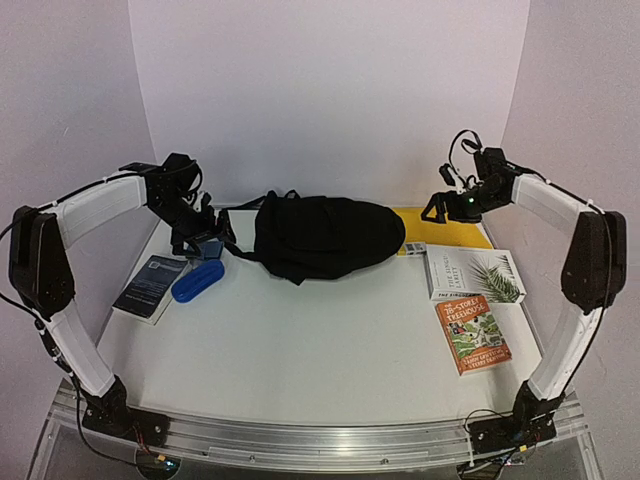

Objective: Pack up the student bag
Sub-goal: Adjust the student bag at the center of the board.

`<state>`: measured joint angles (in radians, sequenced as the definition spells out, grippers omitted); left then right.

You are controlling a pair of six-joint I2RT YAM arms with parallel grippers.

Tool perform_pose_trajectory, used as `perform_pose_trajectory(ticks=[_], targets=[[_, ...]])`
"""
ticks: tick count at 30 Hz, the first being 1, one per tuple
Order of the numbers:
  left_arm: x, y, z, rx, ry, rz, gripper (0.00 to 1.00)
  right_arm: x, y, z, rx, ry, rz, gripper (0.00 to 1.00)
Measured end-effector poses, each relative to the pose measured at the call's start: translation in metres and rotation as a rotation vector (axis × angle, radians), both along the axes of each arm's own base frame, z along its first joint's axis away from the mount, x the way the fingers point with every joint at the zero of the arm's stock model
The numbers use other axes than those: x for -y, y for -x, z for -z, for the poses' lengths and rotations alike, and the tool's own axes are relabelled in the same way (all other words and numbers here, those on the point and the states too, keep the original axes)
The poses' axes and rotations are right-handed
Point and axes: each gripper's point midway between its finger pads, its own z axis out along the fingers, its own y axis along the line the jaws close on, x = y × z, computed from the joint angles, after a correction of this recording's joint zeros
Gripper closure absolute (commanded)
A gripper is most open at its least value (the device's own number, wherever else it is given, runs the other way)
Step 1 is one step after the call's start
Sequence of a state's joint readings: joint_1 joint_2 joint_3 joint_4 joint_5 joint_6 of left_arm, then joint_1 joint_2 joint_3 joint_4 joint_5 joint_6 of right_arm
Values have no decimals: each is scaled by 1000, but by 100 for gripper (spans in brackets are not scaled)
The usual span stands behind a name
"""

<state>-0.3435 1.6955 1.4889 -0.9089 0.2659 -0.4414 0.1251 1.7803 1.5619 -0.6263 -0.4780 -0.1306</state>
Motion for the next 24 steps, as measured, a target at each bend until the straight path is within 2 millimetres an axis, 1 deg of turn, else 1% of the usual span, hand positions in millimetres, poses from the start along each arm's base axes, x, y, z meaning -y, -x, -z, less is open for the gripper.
perform_pose_trajectory(ticks=[2, 4, 8, 11, 14, 17, 22, 24], targets=[[1, -4, -7, 14, 11, -13, 0, -5, -25, -1, 22, -20, 7, 2], [4, -8, -14, 24, 30, -31, 0, -9, -47, 4, 26, -34, 15, 2], [7, -9, -16, 14, 58, -67, 0, -18, -89, 22, 27, -55, 36, 2], [7, -8, -19, 9, 70, -92, 0, -23, -108, 40, 11, -67, 53, 3], [4, -5, -27, 20, 80, -117, 0, -31, -123, 58, -1, -76, 66, 4], [1, -1, -36, 37, 88, -141, 0, -39, -131, 76, -18, -78, 70, 6], [-3, 1, -45, 53, 94, -177, 0, -51, -133, 107, -59, -74, 67, 7], [-4, 1, -46, 52, 96, -190, 0, -53, -133, 118, -77, -68, 69, 10]])
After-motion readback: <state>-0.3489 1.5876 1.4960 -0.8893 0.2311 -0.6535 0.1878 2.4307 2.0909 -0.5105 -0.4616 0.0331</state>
